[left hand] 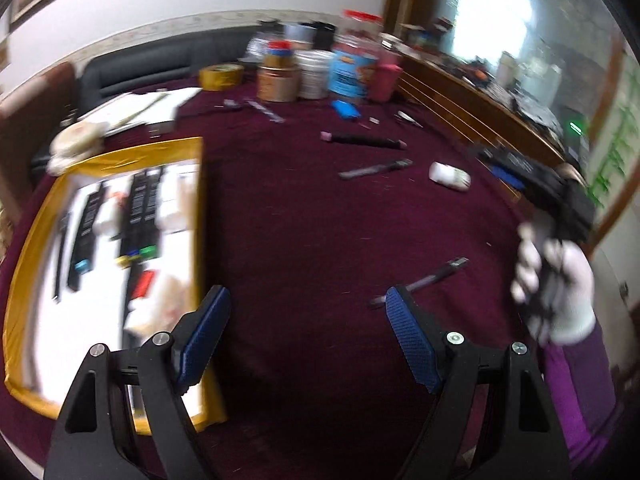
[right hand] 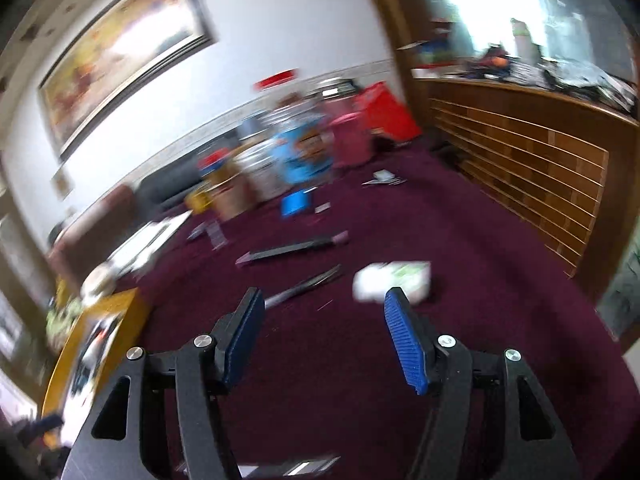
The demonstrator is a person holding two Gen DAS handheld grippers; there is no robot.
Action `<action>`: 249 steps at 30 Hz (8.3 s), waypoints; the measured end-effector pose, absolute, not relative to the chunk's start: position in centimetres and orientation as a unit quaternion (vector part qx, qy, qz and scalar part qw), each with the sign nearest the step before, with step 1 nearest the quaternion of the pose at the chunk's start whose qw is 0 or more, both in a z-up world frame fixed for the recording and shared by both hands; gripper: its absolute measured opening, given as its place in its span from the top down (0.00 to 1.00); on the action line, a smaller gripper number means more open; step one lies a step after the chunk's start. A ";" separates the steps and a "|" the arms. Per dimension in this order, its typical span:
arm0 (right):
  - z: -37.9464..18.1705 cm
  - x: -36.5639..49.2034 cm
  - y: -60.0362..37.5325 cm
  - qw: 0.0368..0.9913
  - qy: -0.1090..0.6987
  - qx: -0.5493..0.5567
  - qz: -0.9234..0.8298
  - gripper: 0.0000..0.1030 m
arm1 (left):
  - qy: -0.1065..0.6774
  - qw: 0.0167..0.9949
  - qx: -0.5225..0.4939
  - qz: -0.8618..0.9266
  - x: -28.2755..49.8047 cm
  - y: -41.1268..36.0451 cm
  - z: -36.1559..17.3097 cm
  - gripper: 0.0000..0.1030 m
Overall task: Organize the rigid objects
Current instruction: 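Move both grippers back over the loose items on the table, then grasp the clear pen with left while right grasps the green-labelled white bottle, then carry the clear pen and white bottle over the yellow-rimmed box with both grippers, then open both grippers to drop the pen and bottle into the box, then move both grippers back over the loose items on the table, then grasp a clear pen with left while right grasps a black marker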
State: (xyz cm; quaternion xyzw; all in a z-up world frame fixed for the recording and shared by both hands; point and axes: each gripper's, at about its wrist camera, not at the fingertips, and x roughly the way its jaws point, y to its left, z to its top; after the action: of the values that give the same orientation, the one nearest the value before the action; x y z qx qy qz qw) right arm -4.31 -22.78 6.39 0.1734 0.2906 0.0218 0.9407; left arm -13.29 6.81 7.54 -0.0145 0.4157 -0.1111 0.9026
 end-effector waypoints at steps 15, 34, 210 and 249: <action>0.8 0.7 -31.3 0.884 0.355 0.303 -0.011 0.44 | 0.427 0.870 0.143 -0.198 3.8 -6.5 4.2 0.23; 0.0 1.5 -31.6 0.880 0.371 0.297 -0.029 0.44 | 0.470 0.830 0.140 -0.266 5.1 -7.8 1.2 0.93; 0.6 -2.8 -17.3 0.899 0.371 0.233 0.019 0.52 | 0.445 0.885 -0.032 -0.131 -3.0 4.5 0.2 0.15; 5.8 10.5 -16.8 0.917 0.393 0.059 0.027 0.47 | 0.453 0.883 -0.032 -0.117 -2.7 4.6 -0.3 0.00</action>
State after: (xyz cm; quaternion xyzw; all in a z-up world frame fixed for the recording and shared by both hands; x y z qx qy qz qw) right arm 10.51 -16.77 5.78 0.0590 0.3930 0.0266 0.9172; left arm -2.71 4.62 -0.26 -0.0316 0.4528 -0.1165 0.8834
